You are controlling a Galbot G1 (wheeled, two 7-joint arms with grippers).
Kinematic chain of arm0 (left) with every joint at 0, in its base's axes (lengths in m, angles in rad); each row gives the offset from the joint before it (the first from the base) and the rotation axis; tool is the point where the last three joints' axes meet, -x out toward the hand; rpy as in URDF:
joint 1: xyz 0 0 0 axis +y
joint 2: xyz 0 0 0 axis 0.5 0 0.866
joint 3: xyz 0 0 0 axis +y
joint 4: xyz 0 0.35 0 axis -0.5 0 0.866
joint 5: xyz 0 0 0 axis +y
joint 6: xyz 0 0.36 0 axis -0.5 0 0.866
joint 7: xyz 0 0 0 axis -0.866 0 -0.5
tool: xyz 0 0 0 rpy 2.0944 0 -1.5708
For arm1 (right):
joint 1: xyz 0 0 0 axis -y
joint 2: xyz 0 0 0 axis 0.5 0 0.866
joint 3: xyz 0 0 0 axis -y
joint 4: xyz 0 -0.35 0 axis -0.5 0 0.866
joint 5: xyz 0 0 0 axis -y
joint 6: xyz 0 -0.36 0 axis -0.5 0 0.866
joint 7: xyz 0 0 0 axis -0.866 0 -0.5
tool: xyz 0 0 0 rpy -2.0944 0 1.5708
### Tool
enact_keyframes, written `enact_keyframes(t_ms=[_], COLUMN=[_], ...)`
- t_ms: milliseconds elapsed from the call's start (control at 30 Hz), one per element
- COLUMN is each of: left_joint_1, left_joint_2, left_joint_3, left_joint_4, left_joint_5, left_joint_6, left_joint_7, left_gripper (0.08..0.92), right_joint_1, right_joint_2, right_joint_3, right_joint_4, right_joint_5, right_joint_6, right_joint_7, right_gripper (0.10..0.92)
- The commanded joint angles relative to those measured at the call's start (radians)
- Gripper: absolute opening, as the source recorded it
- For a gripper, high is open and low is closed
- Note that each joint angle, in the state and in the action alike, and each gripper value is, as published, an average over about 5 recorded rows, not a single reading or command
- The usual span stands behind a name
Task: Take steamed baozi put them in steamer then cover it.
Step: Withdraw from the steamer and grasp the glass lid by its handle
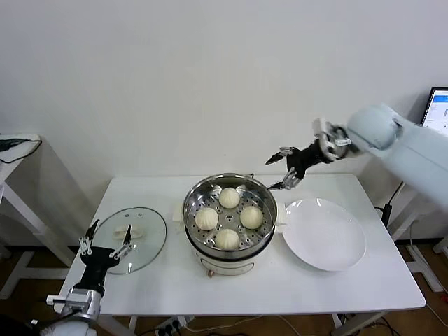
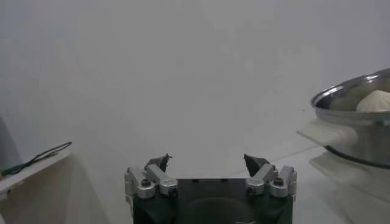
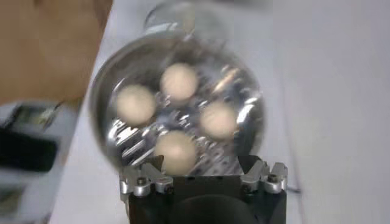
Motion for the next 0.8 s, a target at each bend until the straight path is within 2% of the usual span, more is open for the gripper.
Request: enact_keyframes(t_ms=[33,133,333,600,800], left_joint_1=[-0.011,-0.019,-0.039,-0.044,-0.043], left_joint_2=[0.001,0.000,-0.004,0.008,0.009], left_joint_3=[0.014,0.018,0.022,0.021,0.023], left_joint_4=[-0.001,0.009,0.031,0.040,0.060], left_joint_5=[0.022,0.022,0.022,0.022,0.063], left_joint_6=[-0.019,-0.031,-0.066,-0.085,-0.105], left_joint_7=[-0.023,-0.027,-0.041,-0.043,-0.053], left_gripper=[0.823,0.823,0.823,0.823,0.823], right_joint_1=[-0.890,-1.129,-1.465,-1.694,-1.776], right_joint_2=[-0.137,-0.042,0.233,0.530,0.667], right_joint_3=[0.869,1.087,1.357,1.383,1.346], right_joint_4=[0.161,0.224,0.385,0.497,0.519], right_joint_5=[0.154,0.131,0.060,-0.093,-0.132], right_joint_6=[0.266,0.316,0.377,0.560,0.596], right_joint_7=[0.574,0.699,0.810,0.905,0.933], right_gripper=[0.823,0.823,0.823,0.823,0.823])
